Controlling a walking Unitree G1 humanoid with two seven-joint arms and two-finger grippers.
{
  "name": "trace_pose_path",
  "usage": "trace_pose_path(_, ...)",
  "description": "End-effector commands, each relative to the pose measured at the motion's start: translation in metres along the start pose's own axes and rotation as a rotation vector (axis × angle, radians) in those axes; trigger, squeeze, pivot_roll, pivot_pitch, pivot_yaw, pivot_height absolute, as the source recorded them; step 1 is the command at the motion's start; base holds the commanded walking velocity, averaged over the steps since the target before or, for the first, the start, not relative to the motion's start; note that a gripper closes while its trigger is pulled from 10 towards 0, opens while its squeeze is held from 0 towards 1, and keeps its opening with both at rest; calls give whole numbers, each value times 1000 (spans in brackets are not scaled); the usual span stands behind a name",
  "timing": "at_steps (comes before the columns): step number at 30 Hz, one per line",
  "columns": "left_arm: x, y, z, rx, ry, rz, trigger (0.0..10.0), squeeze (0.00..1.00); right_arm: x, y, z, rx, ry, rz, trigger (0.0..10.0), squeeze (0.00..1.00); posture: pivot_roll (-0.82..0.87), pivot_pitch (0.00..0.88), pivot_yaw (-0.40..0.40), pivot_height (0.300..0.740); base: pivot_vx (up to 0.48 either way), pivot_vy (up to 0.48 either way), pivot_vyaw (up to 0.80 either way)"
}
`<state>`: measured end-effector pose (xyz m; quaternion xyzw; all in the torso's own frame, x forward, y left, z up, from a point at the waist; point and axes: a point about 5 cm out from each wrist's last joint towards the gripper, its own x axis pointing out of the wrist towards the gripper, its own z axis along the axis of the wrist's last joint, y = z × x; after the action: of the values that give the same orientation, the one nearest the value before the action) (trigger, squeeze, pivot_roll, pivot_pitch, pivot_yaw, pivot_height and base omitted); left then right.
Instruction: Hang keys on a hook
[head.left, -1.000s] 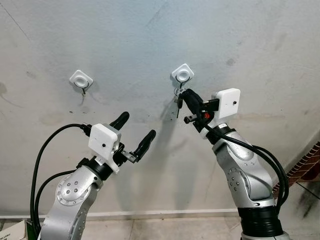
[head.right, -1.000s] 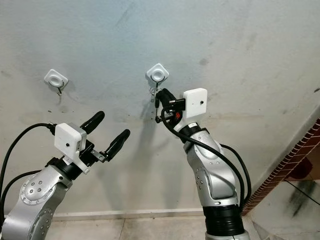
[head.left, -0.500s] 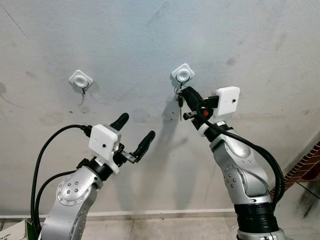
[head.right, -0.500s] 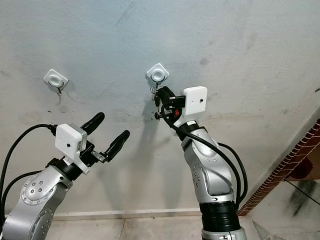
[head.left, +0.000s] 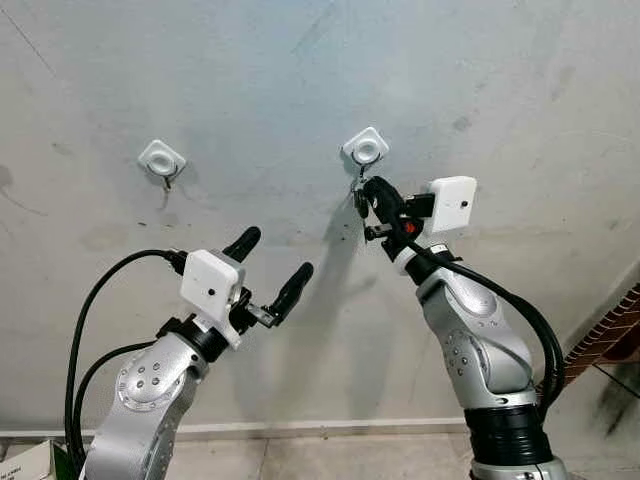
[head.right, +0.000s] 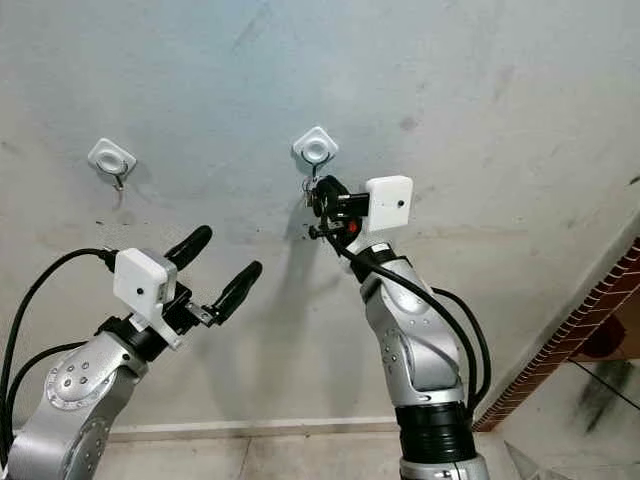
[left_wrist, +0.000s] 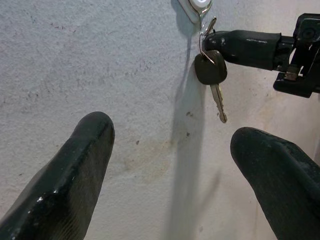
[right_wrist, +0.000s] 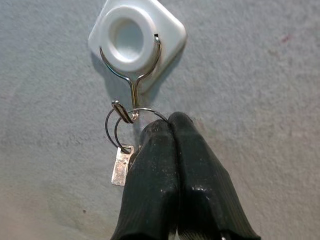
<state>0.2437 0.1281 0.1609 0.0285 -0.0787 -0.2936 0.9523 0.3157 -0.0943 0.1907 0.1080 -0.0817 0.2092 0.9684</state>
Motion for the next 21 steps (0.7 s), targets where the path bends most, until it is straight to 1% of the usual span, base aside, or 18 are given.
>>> trace_pose_path(1, 1, 1, 1, 18, 2, 0, 10000, 0, 2, -3, -1, -7, 21, -26, 10000, 0, 90, 0, 51, 740, 0, 0, 0)
trace_pose_path(12, 1, 1, 0, 18, 5, 4, 10000, 0, 2, -4, -4, -39, 36, -50, 10000, 0, 89, 0, 48, 740, 0, 0, 0)
trace_pose_path(18, 1, 1, 0, 21, 6, 3, 10000, 0, 6, -4, 11, -61, -37, -58, 10000, 0, 88, 0, 49, 740, 0, 0, 0)
trace_pose_path(21, 1, 1, 0, 21, 7, 3, 10000, 0, 8, -3, 16, -70, -56, -56, 10000, 0, 88, 0, 49, 740, 0, 0, 0)
